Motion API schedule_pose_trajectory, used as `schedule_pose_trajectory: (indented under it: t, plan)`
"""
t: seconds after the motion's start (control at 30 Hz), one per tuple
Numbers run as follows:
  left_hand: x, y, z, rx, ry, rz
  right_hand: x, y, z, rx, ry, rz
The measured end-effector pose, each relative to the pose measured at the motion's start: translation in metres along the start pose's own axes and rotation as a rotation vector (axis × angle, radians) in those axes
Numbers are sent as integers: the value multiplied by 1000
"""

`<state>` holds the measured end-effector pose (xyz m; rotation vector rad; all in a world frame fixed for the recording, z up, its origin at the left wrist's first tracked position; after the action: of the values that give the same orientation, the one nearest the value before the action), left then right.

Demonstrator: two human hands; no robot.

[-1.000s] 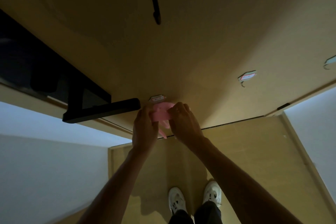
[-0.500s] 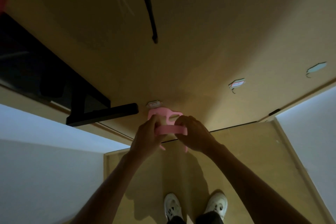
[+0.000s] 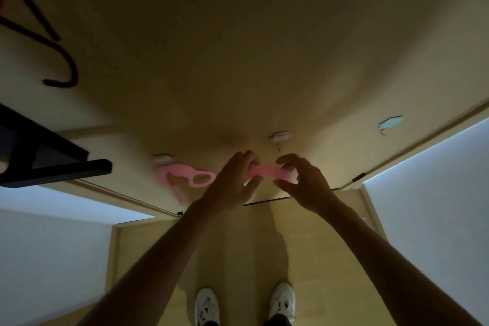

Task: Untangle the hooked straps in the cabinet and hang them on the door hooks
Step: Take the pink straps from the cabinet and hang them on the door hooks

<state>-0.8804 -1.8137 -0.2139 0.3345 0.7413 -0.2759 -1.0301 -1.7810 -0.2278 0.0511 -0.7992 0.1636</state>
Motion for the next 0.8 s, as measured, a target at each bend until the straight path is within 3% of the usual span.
schedule_pose_trajectory:
  t: [0.27,0.43,0.53,0.67,0.8]
  plan:
    - [-31,-28,-22,-184,-29,3,-18,-18,41,-170,166,168]
    - [-29,-34,-23,-338,-95,90,-17,-29,37,-159,241,210]
    - [-28,-37,-19,-397,-73,151,-26,-32,32,-107,167,236]
    - [-23,-37,-22,-364,-47,157,-35,-26,28,-42,22,240]
    - [-16,-40,-25,-260,26,140,-37,-24,32,-62,77,276]
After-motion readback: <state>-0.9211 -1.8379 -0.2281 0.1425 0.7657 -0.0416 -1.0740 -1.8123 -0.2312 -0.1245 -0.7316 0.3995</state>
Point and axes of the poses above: each hand's wrist, its own y-axis away from the middle knuckle, its own z-axis out of the back of the hand, x = y × z, the point moved 7 cm from there along -y, towards the middle knuckle, and after that the axes turned 15 degrees about z, right-handed, at the moved point
